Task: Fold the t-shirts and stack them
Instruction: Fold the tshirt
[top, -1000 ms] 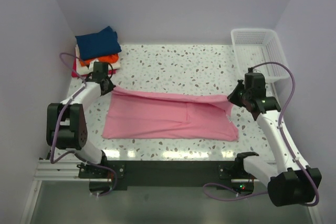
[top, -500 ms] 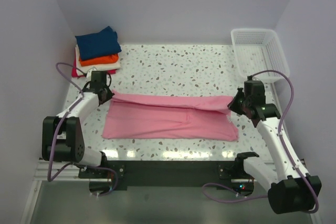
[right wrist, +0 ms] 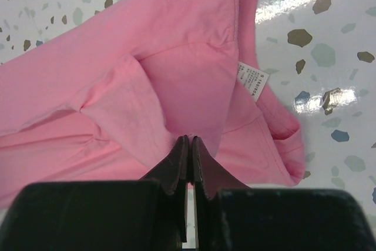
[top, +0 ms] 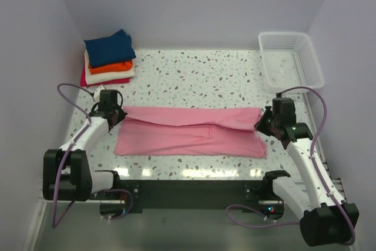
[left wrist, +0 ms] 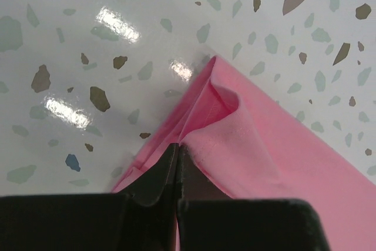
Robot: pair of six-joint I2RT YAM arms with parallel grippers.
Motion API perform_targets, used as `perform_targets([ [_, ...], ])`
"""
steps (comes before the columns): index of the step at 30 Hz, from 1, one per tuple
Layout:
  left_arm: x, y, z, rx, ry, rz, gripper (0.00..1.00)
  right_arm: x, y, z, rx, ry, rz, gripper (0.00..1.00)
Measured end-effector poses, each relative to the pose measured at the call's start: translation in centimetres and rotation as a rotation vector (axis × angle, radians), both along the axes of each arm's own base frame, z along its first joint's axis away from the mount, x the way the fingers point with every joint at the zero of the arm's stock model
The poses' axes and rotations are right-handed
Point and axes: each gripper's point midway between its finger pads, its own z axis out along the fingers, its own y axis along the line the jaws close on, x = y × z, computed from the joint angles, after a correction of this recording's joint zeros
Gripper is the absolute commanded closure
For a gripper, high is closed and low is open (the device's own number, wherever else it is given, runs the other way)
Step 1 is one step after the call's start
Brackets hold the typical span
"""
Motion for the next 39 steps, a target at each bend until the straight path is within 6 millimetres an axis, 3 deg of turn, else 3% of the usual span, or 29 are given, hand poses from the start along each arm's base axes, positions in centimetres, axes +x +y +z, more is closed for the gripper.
perform_targets([
  [12, -1.8, -0.4, -0.2, -0.037, -0.029, 0.022, 1.0, -0.5, 0.2, -0.1, 0.011, 0.007, 0.005, 1.0],
  [27, -2.4, -0.2, 0.1, -0.034, -0.035, 0.036, 0.99, -1.3, -0.2, 0.0, -0.002, 0.012, -0.005, 1.0],
  [28, -2.7, -0.2, -0.2, -0.035, -0.029, 0.038, 0.87, -1.4, -0.2, 0.1, -0.002, 0.011, -0.006, 1.0],
  [30, -3.1, -0.1, -0.5, -0.038, -0.018, 0.048, 0.73, -1.4, -0.2, 0.1, -0.002, 0.007, -0.006, 1.0],
  [31, -3.3, 0.0, -0.7, -0.038, -0.012, 0.057, 0.56, -1.4, -0.2, 0.2, -0.001, 0.007, -0.006, 1.0],
  [34, -3.8, 0.2, -0.5, -0.04, -0.016, 0.082, 0.44, -1.5, -0.2, 0.1, 0.0, 0.009, -0.005, 1.0],
  [39, -3.7, 0.4, 1.2, -0.039, -0.078, 0.099, 0.42, -1.5, -0.1, 0.2, 0.005, 0.009, 0.0, 1.0],
])
